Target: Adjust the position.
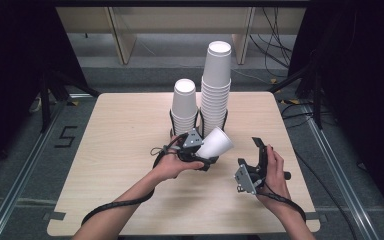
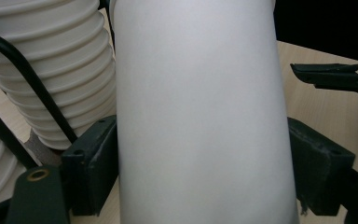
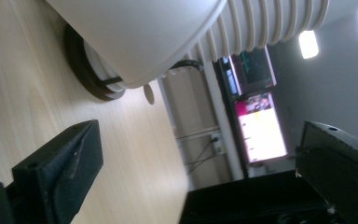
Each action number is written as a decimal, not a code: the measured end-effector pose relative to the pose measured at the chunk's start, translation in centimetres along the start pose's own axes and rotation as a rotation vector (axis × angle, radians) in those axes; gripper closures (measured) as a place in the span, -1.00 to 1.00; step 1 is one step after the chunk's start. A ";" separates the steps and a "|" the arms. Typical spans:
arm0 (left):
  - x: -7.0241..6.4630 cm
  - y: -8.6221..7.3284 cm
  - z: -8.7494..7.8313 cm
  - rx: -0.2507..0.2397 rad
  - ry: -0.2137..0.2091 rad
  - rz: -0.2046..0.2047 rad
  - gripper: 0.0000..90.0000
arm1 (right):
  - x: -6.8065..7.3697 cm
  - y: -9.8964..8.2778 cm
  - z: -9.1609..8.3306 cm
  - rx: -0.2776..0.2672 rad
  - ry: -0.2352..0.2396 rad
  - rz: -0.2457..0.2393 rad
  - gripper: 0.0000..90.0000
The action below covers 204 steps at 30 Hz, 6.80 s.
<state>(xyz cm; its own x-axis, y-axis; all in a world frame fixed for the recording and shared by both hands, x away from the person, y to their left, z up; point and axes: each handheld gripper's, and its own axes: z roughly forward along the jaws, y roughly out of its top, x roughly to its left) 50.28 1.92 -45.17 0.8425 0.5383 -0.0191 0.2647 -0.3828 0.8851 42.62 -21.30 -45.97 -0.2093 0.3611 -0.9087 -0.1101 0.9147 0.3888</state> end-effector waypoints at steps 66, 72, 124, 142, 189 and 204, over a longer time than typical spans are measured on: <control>0.0 0.5 0.4 -0.010 0.030 0.018 -0.57 | 0.8 0.7 3.3 -0.024 0.562 1.921 -0.98; -0.1 0.5 0.7 -0.017 0.025 0.021 -0.57 | 1.1 1.1 3.7 0.017 0.576 2.001 -0.98; -0.8 0.5 1.1 -0.019 0.041 0.026 -0.59 | 0.4 2.7 5.6 0.060 0.502 2.078 -0.68; -0.7 0.9 0.9 -0.011 0.050 0.041 -0.63 | 0.1 3.2 5.3 0.041 0.481 2.005 -0.61; 0.0 -2.5 -4.3 -0.015 0.065 0.015 -0.84 | -0.6 3.6 3.9 -0.059 0.315 1.413 -0.59; 1.2 -3.2 -7.0 -0.041 0.068 -0.049 -0.84 | 0.9 4.5 3.4 -0.118 0.314 1.187 -0.60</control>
<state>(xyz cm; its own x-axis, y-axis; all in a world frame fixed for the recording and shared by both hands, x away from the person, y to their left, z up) 47.14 9.04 -44.75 0.7950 0.6057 -0.0328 0.2845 -0.3247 0.9020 45.23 -16.22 -45.58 -0.4619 0.8827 0.0865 0.2241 0.0218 0.9743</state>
